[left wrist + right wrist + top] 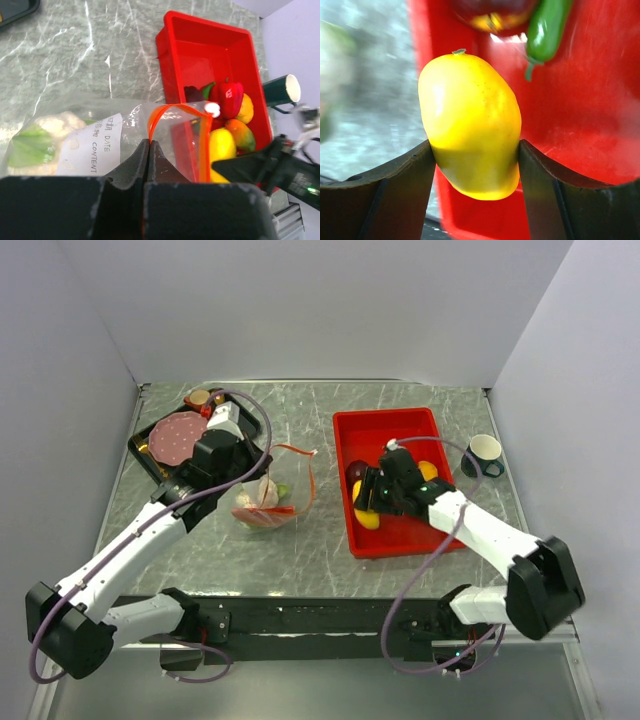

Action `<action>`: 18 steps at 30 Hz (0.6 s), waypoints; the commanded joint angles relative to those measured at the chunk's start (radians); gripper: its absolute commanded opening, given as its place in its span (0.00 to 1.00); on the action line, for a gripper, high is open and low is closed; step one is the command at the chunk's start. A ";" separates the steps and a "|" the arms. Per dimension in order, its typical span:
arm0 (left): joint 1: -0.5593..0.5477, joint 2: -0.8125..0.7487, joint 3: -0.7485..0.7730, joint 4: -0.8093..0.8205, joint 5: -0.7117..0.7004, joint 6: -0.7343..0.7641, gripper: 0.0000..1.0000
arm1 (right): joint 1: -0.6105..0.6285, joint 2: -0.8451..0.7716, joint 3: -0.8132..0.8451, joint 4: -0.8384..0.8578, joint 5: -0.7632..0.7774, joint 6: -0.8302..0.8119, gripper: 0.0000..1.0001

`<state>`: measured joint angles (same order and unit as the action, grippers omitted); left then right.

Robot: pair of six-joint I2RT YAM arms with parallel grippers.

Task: Place the food in the zip-top bag and seal the zipper
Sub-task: Pick up the fake fruit from the bin, then place the fake fruit in the zipper food storage bag.

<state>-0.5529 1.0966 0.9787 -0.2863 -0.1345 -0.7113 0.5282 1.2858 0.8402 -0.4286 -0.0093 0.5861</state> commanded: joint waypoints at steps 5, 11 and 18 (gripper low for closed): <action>0.001 0.009 0.066 0.110 0.082 -0.004 0.01 | -0.004 -0.149 0.151 0.065 -0.033 0.027 0.26; 0.001 0.074 0.095 0.107 0.111 -0.014 0.01 | 0.029 -0.117 0.220 0.189 -0.126 0.063 0.26; 0.001 0.089 0.097 0.122 0.111 -0.025 0.01 | 0.085 -0.072 0.261 0.240 -0.156 0.070 0.26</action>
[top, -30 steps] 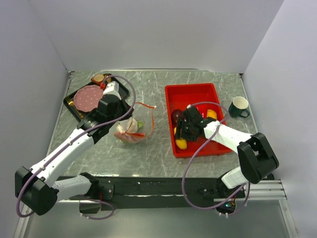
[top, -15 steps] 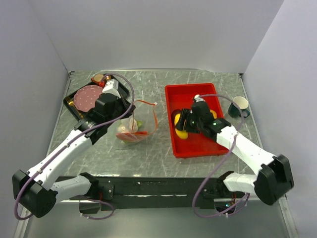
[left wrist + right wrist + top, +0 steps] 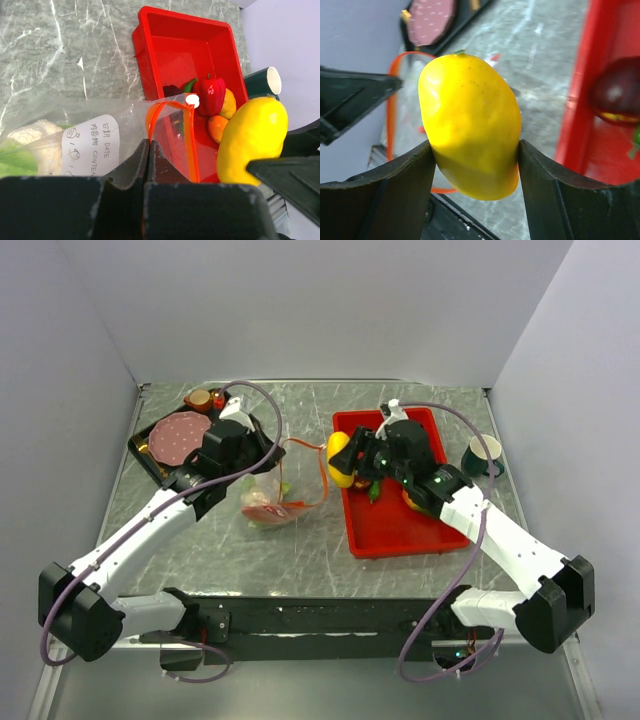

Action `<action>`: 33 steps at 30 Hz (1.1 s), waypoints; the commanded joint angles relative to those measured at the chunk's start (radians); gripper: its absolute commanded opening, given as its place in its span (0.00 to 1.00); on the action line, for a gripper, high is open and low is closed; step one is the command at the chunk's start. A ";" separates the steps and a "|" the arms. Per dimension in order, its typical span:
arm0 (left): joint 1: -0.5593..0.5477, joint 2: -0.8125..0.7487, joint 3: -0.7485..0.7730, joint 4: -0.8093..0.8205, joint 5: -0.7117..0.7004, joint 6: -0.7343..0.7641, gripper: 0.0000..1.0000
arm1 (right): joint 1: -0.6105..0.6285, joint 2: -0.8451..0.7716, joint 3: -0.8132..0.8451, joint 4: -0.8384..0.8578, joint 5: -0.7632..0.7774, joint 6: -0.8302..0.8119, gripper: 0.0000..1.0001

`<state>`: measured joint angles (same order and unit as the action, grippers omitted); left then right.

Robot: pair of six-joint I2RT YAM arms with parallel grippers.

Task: Place the food in the zip-top bag and seal the zipper
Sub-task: Place the fake fruit in the zipper food storage bag.

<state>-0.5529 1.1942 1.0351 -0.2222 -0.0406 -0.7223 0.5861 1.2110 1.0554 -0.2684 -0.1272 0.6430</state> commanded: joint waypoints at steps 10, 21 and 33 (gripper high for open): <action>0.001 0.011 0.049 0.080 0.022 -0.028 0.01 | 0.110 0.096 0.101 0.109 -0.078 -0.009 0.27; 0.001 -0.019 0.063 0.072 -0.013 -0.025 0.01 | 0.139 0.222 0.204 -0.015 -0.023 -0.048 0.35; 0.001 -0.054 0.068 0.040 -0.045 -0.023 0.01 | 0.153 0.306 0.319 -0.092 -0.025 -0.083 0.68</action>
<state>-0.5529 1.1805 1.0550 -0.2077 -0.0765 -0.7448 0.7307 1.4948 1.2835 -0.3313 -0.1665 0.5934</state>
